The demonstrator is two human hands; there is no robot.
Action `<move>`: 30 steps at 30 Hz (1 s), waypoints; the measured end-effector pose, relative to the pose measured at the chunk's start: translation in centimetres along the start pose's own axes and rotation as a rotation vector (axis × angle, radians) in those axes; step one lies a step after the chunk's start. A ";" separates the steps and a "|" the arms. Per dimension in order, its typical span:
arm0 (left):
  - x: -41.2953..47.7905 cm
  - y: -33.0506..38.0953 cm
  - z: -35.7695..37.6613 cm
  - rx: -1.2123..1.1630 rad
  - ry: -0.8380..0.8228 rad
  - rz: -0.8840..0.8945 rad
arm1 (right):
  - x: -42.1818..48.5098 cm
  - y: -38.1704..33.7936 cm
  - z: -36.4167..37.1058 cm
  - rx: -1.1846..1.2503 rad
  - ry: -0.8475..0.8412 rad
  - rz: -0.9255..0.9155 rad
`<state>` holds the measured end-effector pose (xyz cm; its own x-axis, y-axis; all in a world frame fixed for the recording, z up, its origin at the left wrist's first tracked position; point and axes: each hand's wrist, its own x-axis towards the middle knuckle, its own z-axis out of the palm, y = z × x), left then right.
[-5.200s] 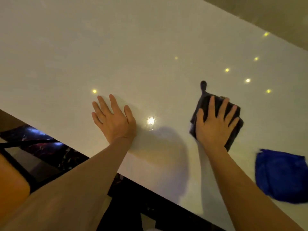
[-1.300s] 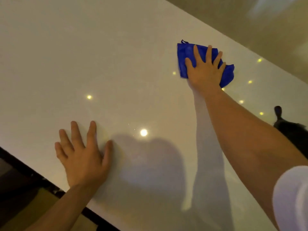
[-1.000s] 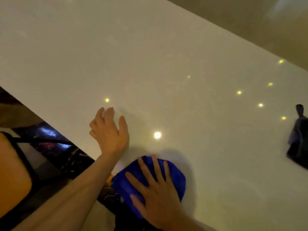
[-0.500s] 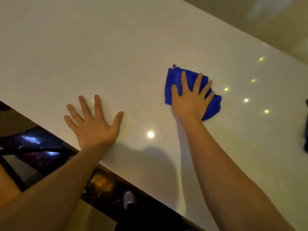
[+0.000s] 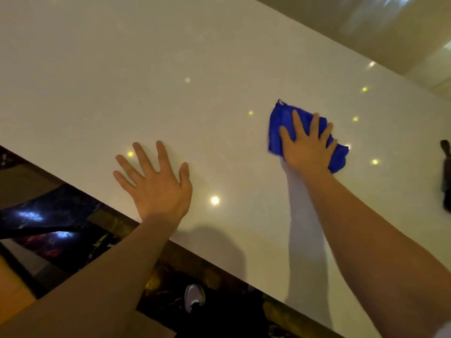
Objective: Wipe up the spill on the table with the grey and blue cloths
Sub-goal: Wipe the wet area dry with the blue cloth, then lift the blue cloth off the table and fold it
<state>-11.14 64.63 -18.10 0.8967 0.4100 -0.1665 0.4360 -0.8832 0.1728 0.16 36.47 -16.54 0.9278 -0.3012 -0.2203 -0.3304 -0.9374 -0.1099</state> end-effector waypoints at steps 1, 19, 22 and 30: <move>0.1 -0.1 0.3 -0.001 0.010 0.004 | 0.2 -1.0 0.4 0.021 0.014 0.067; -18.2 3.4 -0.8 -0.100 -0.202 0.155 | -27.1 3.4 2.8 0.089 -0.356 -0.321; -19.8 5.8 -1.2 -0.037 -0.289 0.213 | -27.7 6.4 0.9 0.200 -0.320 -0.155; -21.9 16.6 -1.0 -0.753 -0.557 0.358 | -26.7 18.4 -4.5 1.216 -0.461 0.404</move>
<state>-23.51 41.25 -10.64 0.9052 -0.1871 -0.3816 0.2544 -0.4807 0.8392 -29.96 26.48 -8.34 0.6679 -0.2060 -0.7152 -0.7281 0.0186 -0.6852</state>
